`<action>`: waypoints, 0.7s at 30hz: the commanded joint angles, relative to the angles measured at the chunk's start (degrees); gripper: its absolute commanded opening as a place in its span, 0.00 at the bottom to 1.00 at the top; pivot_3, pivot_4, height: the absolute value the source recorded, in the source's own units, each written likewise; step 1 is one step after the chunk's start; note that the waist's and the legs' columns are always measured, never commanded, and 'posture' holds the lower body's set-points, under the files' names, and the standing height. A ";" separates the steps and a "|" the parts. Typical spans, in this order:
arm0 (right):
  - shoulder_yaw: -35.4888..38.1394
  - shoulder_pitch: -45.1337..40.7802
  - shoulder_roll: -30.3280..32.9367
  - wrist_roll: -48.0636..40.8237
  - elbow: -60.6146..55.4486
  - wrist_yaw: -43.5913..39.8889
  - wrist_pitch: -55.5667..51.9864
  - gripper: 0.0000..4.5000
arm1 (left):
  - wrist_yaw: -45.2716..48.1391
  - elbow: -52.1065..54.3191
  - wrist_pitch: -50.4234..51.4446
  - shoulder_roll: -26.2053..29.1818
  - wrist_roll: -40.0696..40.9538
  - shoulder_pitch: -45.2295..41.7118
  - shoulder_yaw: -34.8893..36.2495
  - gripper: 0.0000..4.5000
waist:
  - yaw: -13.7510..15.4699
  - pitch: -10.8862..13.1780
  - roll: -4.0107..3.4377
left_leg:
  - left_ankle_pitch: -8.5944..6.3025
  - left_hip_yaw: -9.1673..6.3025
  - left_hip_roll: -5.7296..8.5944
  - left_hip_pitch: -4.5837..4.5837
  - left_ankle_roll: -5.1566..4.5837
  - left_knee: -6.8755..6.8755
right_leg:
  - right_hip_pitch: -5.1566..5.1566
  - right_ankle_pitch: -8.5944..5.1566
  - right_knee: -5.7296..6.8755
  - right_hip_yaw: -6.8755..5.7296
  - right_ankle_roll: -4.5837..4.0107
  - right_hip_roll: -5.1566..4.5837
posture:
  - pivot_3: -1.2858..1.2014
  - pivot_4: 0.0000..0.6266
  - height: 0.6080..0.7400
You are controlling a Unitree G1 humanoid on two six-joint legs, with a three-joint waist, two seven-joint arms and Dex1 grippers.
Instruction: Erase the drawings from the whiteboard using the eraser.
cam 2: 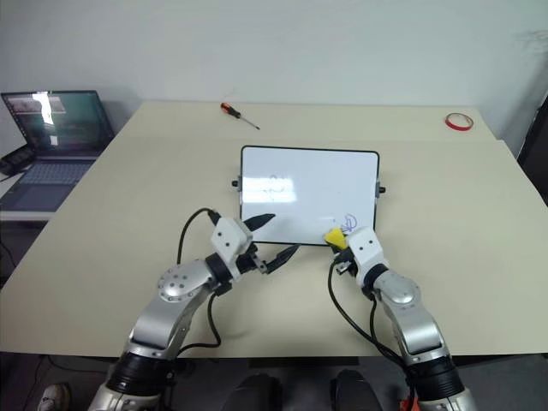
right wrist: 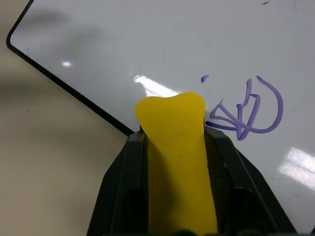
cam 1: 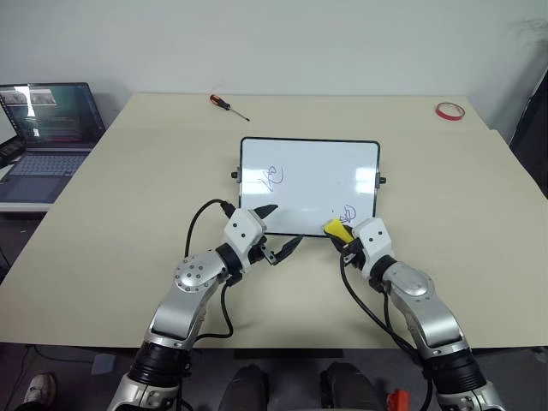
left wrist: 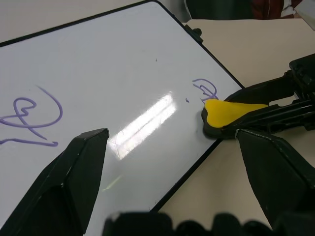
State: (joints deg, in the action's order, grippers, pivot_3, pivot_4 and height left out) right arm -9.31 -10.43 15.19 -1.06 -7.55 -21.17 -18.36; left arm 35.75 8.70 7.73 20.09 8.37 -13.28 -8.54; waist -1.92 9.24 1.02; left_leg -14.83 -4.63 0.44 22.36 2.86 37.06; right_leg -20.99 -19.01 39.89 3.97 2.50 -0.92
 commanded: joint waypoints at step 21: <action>0.17 0.11 3.04 4.41 1.14 0.27 2.17 0.27 | 0.54 1.18 -0.82 -0.07 -0.03 -0.60 -0.31 1.00 | -0.13 0.01 0.03 | -0.01 -0.07 -0.01 -0.61 -0.01 -0.11 | 0.75 0.00 -0.41 -0.05 0.01 0.00 | 0.52 0.24 1.00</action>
State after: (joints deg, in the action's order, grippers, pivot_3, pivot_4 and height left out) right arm -7.84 -11.34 17.67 3.62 -6.27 -18.71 -14.62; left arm 35.95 8.60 7.74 19.97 8.35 -13.28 -8.69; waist -2.06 9.25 1.06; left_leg -14.84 -4.69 0.43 21.76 2.85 36.94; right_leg -20.24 -19.01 39.45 3.93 2.51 -0.92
